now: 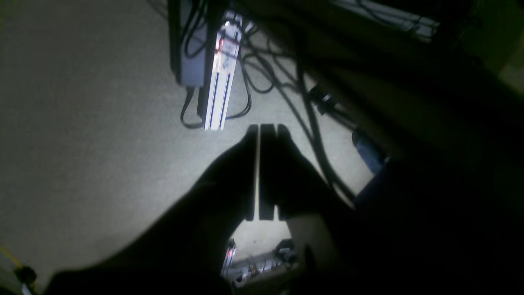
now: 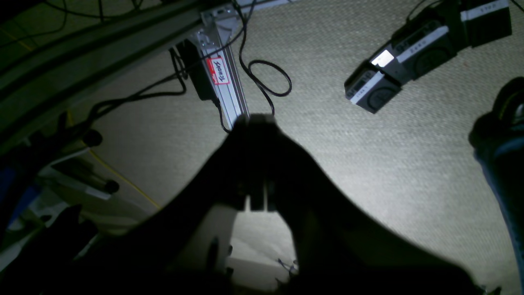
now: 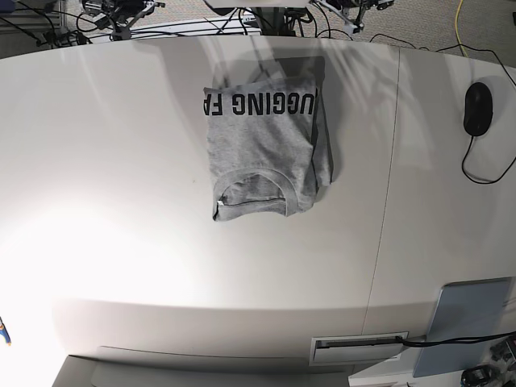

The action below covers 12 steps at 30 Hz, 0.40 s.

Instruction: Fold the T-shirt properly

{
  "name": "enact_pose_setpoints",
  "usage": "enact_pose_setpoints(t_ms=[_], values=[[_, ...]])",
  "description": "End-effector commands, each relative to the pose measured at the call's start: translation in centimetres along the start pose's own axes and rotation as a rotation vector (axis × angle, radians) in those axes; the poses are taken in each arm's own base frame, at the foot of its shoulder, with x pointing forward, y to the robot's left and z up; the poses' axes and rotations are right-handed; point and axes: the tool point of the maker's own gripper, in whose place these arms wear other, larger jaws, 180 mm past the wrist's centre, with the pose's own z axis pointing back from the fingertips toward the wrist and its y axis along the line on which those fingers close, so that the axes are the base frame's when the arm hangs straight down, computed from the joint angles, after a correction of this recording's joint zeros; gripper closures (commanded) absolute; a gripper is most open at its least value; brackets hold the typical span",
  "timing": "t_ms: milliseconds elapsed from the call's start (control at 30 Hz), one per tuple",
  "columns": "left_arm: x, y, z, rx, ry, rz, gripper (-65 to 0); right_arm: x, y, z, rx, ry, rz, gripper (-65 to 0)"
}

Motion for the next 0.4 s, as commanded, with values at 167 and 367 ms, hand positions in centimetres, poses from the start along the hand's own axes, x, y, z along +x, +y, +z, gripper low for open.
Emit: enact_pose_setpoints(t_ms=[167, 367], values=[[-0.5, 0.7, 0.0, 0.032, 0.002, 0.019, 0.0, 0.2, 0.2, 0.0, 0.008, -0.005, 0.039, 0.0], [-0.1, 1.0, 0.2, 0.034, -0.018, 0.061, 0.0, -0.6, 1.0, -0.4, 0.022, 0.053, 0.175, 0.0]])
